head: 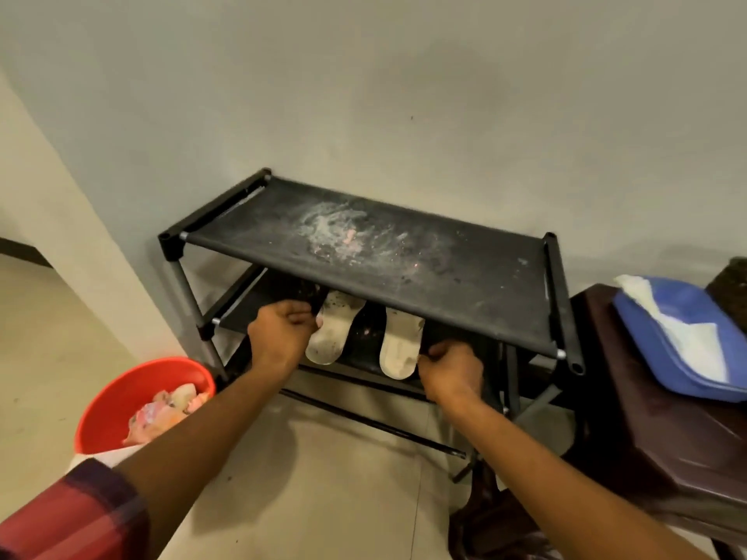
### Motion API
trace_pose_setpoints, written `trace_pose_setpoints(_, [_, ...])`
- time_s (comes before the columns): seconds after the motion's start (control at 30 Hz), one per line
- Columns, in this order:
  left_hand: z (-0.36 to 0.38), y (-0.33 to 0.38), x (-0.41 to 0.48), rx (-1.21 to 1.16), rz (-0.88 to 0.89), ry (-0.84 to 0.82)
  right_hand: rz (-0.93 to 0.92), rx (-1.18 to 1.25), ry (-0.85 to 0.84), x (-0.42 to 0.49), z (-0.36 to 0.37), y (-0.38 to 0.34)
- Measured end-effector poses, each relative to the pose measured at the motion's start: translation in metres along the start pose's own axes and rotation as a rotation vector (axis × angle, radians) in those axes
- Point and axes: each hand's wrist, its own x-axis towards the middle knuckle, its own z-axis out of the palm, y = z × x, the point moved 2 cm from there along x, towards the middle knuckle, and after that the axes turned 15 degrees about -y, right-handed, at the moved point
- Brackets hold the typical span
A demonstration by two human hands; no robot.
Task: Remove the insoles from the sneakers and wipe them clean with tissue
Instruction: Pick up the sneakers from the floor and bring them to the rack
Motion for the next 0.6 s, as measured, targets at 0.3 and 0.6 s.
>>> trace_pose_setpoints(0.3, [-0.013, 0.152, -0.138, -0.04, 0.335, -0.113, -0.279, 0.127, 0.128, -0.16, -0.136, -0.08])
trace_pose_setpoints(0.6, [0.125, 0.297, -0.286, -0.047, 0.549, -0.366, -0.322, 0.094, 0.454, -0.301, -0.359, -0.008])
